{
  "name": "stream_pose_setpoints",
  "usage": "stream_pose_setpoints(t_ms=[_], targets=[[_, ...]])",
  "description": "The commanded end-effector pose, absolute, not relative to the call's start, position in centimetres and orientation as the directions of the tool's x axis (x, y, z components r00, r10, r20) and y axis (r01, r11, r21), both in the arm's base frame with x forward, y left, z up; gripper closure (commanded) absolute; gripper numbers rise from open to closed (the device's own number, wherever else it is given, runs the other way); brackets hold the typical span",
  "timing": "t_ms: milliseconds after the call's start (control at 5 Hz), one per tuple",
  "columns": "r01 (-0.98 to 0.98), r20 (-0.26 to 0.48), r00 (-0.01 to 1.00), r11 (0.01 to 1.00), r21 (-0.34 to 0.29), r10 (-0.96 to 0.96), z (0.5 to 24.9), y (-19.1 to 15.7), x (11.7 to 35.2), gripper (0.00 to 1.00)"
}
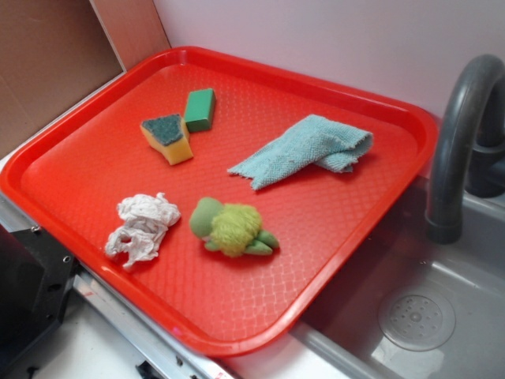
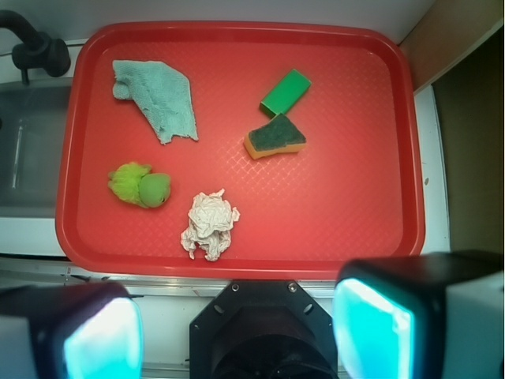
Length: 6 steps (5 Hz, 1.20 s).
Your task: Grab the green animal.
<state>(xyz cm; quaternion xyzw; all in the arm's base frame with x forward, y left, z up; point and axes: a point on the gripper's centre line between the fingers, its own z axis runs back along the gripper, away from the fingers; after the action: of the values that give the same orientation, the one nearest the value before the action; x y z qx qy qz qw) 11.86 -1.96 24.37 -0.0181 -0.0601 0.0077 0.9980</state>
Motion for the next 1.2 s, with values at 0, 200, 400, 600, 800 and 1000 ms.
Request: stream_pose_setpoints(t_ms=[0,200,400,600,800,1000], targets=[[-0.013,0.12,0.993,0.999,-0.037,0.018,24.4,-2.0,11.9,0.0],[0.236,0.201,0.953,0.972,-0.02,-0.227,22.9,-4.0,13.8,0.0],[0.469,0.221,0.862,0.883,-0.009,-0.456,21.1,-5.4,15.7,0.0],[0.674,0.281,0.708,0.739,0.005,-0.648,19.1,-8.4,16.9,0.0],[0.836,0.22,0.532,0.548,0.012,-0.817,15.1,-10.4,18.4,0.0],[0.92,0.247,0.385,0.39,-0.031,-0.889,12.7,-10.8,19.1,0.0]])
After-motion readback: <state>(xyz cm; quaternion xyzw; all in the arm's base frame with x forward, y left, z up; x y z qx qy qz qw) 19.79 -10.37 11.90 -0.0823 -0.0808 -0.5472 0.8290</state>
